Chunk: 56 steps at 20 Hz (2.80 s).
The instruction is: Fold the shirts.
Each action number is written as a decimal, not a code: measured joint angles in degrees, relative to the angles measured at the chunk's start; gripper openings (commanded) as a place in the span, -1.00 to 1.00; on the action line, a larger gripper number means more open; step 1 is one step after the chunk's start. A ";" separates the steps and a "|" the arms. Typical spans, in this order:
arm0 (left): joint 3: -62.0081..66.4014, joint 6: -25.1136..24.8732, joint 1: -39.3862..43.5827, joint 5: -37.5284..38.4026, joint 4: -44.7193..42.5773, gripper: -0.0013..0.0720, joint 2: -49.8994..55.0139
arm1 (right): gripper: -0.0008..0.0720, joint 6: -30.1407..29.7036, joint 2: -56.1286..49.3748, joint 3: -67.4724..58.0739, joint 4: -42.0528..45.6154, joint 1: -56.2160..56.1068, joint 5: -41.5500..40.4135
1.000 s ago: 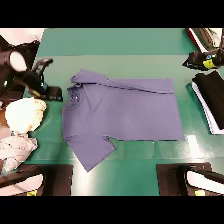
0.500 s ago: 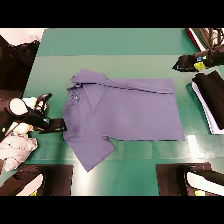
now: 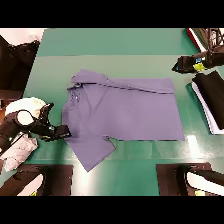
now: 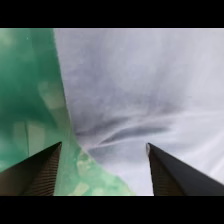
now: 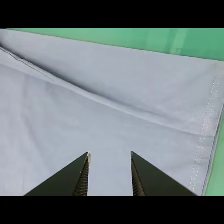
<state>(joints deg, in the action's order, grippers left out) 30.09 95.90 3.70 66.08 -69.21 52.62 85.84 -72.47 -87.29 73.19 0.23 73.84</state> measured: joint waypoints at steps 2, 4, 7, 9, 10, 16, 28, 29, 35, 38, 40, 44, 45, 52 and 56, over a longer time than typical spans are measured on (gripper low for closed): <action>-0.35 0.02 0.00 -0.79 0.31 0.67 0.02 | -0.15 -0.02 0.00 0.00 0.00 0.00 0.13; -0.61 0.07 0.00 -1.40 0.50 0.67 0.09 | -0.15 -0.02 0.00 0.00 0.00 0.00 0.48; -1.29 0.13 0.00 -2.14 0.81 0.67 0.11 | -0.15 -0.02 0.00 0.00 0.02 0.00 1.14; -1.55 0.22 -0.09 -2.36 0.90 0.22 0.07 | -0.15 -0.02 0.00 0.00 0.02 0.00 1.44; -1.77 0.20 -0.09 -2.78 0.87 -0.51 0.07 | -0.15 -0.02 0.00 0.00 0.02 0.00 1.66; -0.87 -1.07 0.00 -3.37 1.77 -0.89 0.04 | -0.15 -0.02 0.02 0.11 0.76 0.00 5.46; 10.86 -7.23 0.02 1.40 2.38 -0.88 -0.22 | 0.32 -2.12 13.16 37.94 4.81 17.99 5.64; 10.99 -7.39 0.02 1.27 2.43 -0.88 -0.20 | 0.32 -2.45 13.81 40.54 4.79 19.71 4.81; 11.39 -8.46 0.02 1.05 2.47 -0.88 -0.20 | 0.32 -3.76 15.32 49.79 4.52 23.96 0.24; 11.39 -8.83 0.02 1.01 2.54 -0.88 -0.20 | 0.26 -3.93 15.47 51.87 4.44 24.39 -0.57; 11.39 -9.03 0.02 1.01 2.54 -0.88 -0.20 | 0.26 -3.98 15.54 53.18 4.42 24.50 -0.52; 11.39 -9.25 0.02 0.98 2.56 -0.88 -0.20 | 0.02 -4.04 15.69 55.41 4.13 24.65 0.28; 11.39 -9.27 0.02 0.98 2.56 -0.88 -0.20 | -0.19 -4.04 15.69 55.80 4.17 24.65 0.28; 11.58 -9.35 0.02 0.90 2.60 -0.89 -0.20 | -0.93 -4.13 16.00 55.63 4.44 24.68 -0.74; 16.33 -9.35 0.02 0.76 2.78 -0.88 -0.20 | -0.94 -4.66 19.91 50.03 1.36 24.68 -0.87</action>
<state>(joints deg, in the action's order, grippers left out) 46.41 86.54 3.73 66.85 -66.43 52.42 81.19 -52.56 -37.26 74.54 24.91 72.97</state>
